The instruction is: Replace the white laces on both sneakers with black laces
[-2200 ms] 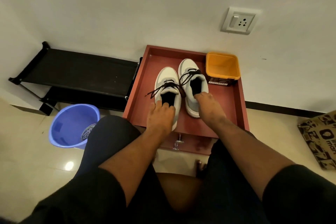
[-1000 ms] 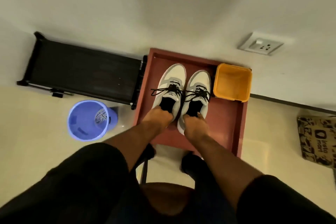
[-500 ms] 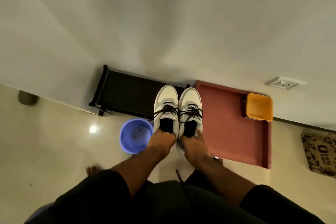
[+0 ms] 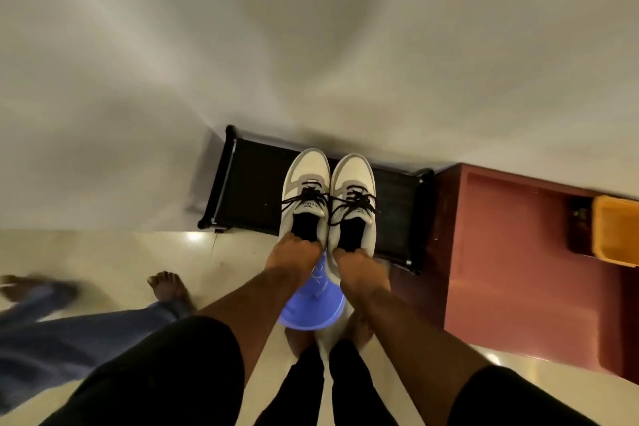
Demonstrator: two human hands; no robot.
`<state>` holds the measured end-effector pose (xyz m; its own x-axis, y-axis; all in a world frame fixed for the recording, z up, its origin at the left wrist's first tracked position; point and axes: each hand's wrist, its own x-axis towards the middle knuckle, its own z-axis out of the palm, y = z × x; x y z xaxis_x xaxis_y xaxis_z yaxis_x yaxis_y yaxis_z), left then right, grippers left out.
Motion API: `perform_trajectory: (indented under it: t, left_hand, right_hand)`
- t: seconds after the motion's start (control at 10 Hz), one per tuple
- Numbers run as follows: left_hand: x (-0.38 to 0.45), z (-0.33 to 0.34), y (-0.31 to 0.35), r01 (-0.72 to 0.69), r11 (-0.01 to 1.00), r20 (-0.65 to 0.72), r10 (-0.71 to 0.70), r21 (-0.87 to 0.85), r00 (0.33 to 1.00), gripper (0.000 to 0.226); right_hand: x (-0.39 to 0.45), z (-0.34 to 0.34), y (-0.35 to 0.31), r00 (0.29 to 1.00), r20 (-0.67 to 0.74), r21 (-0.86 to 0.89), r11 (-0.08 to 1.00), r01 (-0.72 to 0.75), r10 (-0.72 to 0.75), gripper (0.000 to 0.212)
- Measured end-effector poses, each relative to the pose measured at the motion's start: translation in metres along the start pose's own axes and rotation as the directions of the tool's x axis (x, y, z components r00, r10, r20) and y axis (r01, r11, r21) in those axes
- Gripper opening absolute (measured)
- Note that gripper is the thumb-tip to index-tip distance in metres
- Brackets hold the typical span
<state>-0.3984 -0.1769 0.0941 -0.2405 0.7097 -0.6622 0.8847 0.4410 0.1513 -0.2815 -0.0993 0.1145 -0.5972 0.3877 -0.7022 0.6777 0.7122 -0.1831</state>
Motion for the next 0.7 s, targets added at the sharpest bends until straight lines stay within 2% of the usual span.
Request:
perform_trajectory:
  t: [0.2,0.4,0.6,0.7]
  left_hand:
    - [0.067,0.034,-0.039,-0.044,0.993,0.015,0.043,0.109,0.999,0.031]
    - [0.094,0.076,-0.058,-0.091,0.972,0.038,0.084,0.218,0.996,0.032]
    - [0.08,0.069,-0.054,-0.029,0.977,0.016,0.026,0.209,1.0,0.034]
    - [0.061,0.052,-0.035,-0.011,0.982,-0.055,0.022,0.186,0.998,0.038]
  right_hand:
    - [0.073,0.035,-0.002,1.0,0.011,-0.067,0.998,-0.002,0.003,0.039]
    - [0.103,0.069,0.0,1.0,0.008,-0.098,0.995,0.004,-0.003,0.042]
    - [0.109,0.08,0.002,0.999,0.045,-0.023,1.0,0.019,-0.017,0.041]
    - [0.086,0.056,0.005,0.999,0.019,0.005,1.0,0.028,-0.028,0.045]
